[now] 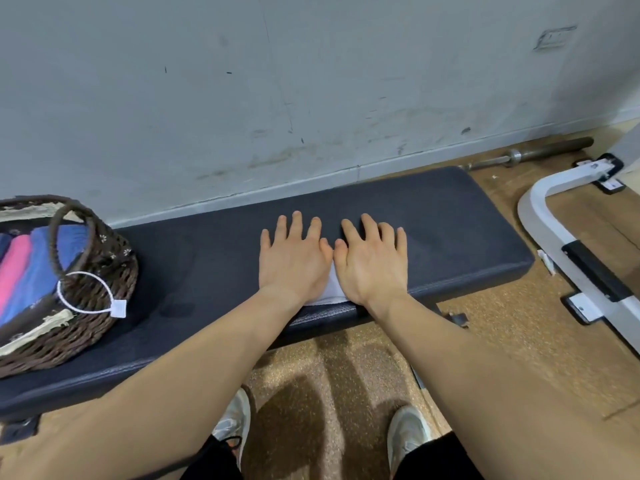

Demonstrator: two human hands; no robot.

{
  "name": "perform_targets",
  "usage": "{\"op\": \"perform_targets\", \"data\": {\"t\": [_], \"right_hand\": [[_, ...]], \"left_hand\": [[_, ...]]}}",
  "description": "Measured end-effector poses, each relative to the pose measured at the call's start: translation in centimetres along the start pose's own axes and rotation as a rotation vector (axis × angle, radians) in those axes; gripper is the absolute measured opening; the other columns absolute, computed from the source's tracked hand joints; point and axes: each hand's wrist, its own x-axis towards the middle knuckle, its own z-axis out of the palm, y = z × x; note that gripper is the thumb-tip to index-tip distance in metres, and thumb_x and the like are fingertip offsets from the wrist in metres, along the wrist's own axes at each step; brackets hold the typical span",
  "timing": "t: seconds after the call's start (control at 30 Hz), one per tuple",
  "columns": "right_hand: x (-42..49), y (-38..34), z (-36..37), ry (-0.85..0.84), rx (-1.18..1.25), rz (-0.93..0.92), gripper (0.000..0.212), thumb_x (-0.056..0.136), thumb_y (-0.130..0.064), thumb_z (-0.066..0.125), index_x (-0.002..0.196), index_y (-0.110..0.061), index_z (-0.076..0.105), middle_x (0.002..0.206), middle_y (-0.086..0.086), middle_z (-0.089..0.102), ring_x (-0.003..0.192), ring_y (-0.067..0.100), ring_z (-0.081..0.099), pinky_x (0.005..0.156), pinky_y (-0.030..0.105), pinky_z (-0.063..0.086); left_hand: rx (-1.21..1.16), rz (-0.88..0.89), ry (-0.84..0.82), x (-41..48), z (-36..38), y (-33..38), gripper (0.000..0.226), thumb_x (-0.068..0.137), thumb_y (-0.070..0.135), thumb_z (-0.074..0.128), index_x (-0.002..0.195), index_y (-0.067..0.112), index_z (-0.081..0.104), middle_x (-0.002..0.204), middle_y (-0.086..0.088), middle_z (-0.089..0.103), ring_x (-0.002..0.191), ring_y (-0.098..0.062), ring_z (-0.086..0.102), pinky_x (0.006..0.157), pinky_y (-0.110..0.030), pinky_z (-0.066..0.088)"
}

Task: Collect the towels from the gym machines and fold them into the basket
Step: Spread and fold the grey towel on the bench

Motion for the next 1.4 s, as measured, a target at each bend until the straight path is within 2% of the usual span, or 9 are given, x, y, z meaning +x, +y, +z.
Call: {"op": "perform_targets", "data": {"t": [0.13, 0.27, 0.4, 0.5, 0.63, 0.77, 1.07, 1.2, 1.4], "right_hand": [[-0.3, 0.1, 0.0, 0.022, 0.017, -0.039, 0.057, 0.100, -0.048, 0.014, 0.146, -0.030, 0.043, 0.155, 0.006, 0.039, 0.137, 0.033, 0.035, 0.119, 0.054, 0.020], [-1.6, 0.3, -0.9, 0.045, 0.089, -0.102, 0.070, 0.096, -0.051, 0.005, 0.124, -0.025, 0.064, 0.142, 0.003, 0.053, 0.129, 0.031, 0.043, 0.110, 0.046, 0.033], [-3.2, 1.3, -2.2, 0.037, 0.064, -0.212, 0.064, 0.098, -0.058, 0.013, 0.113, -0.022, 0.063, 0.120, 0.000, 0.061, 0.112, 0.025, 0.052, 0.095, 0.039, 0.042], [-4.3, 2.1, -3.5, -0.077, 0.106, -0.285, 0.055, 0.096, -0.065, 0.029, 0.115, -0.020, 0.056, 0.114, 0.001, 0.061, 0.105, 0.025, 0.053, 0.087, 0.040, 0.044], [-5.6, 2.4, -6.1, -0.230, 0.107, -0.387, 0.059, 0.082, -0.074, 0.056, 0.116, -0.027, 0.052, 0.104, -0.006, 0.067, 0.095, 0.020, 0.062, 0.087, 0.039, 0.043], [-6.6, 1.0, -9.2, -0.389, 0.332, -0.377, 0.057, 0.066, -0.055, 0.084, 0.111, -0.032, 0.058, 0.104, -0.011, 0.064, 0.093, 0.013, 0.060, 0.080, 0.036, 0.052], [-6.3, -8.6, -15.5, -0.463, 0.955, -0.348, 0.021, 0.084, -0.015, 0.073, 0.104, -0.020, 0.069, 0.097, -0.006, 0.073, 0.091, 0.007, 0.068, 0.072, 0.018, 0.050], [-4.9, -14.9, -17.2, -0.472, 1.158, -0.331, 0.038, 0.085, -0.020, 0.076, 0.120, -0.018, 0.062, 0.112, 0.001, 0.071, 0.103, 0.014, 0.069, 0.079, 0.028, 0.057], [-2.8, -25.5, -18.2, -0.406, 1.063, -0.443, 0.040, 0.084, -0.015, 0.076, 0.120, -0.019, 0.058, 0.114, 0.012, 0.066, 0.107, 0.027, 0.066, 0.094, 0.044, 0.056]], "left_hand": [[-0.056, 0.067, 0.072, -0.6, 0.2, -0.4, 0.054, 0.104, 0.043, 0.018, 0.153, 0.024, 0.030, 0.163, -0.004, 0.023, 0.151, -0.023, 0.017, 0.122, -0.045, 0.019], [-0.201, 0.227, 0.171, -3.1, -0.2, -1.2, 0.061, 0.100, 0.053, 0.019, 0.124, 0.021, 0.065, 0.130, 0.001, 0.064, 0.121, -0.022, 0.058, 0.100, -0.039, 0.044], [-0.164, 0.317, 0.192, -5.6, -0.7, -2.5, 0.058, 0.096, 0.063, 0.033, 0.124, 0.019, 0.059, 0.115, 0.002, 0.063, 0.099, -0.023, 0.057, 0.085, -0.038, 0.047], [-0.217, 0.247, -0.003, -6.1, -2.5, -2.7, 0.060, 0.089, 0.068, 0.047, 0.129, 0.024, 0.052, 0.124, 0.005, 0.060, 0.107, -0.020, 0.055, 0.092, -0.037, 0.044], [-0.139, 0.213, -0.086, -7.4, -4.7, -3.4, 0.056, 0.078, 0.073, 0.057, 0.116, 0.032, 0.057, 0.107, 0.010, 0.059, 0.095, -0.016, 0.058, 0.079, -0.035, 0.048], [-0.198, 0.159, -0.072, -10.0, -6.9, -5.4, 0.045, 0.073, 0.071, 0.064, 0.100, 0.036, 0.055, 0.098, 0.015, 0.058, 0.086, -0.011, 0.056, 0.073, -0.033, 0.046], [-0.493, -0.075, 0.046, -14.7, -15.7, -12.0, 0.041, 0.078, 0.061, 0.071, 0.092, 0.024, 0.060, 0.087, 0.007, 0.065, 0.083, -0.015, 0.061, 0.070, -0.035, 0.047], [-0.742, -0.208, 0.139, -15.9, -18.3, -16.5, 0.039, 0.081, 0.056, 0.072, 0.085, 0.017, 0.064, 0.079, 0.007, 0.065, 0.074, -0.012, 0.061, 0.059, -0.027, 0.041], [-0.892, -0.371, 0.285, -16.9, -20.2, -23.4, 0.034, 0.085, 0.050, 0.072, 0.092, 0.017, 0.067, 0.082, 0.007, 0.069, 0.074, -0.010, 0.064, 0.056, -0.022, 0.042]]}}
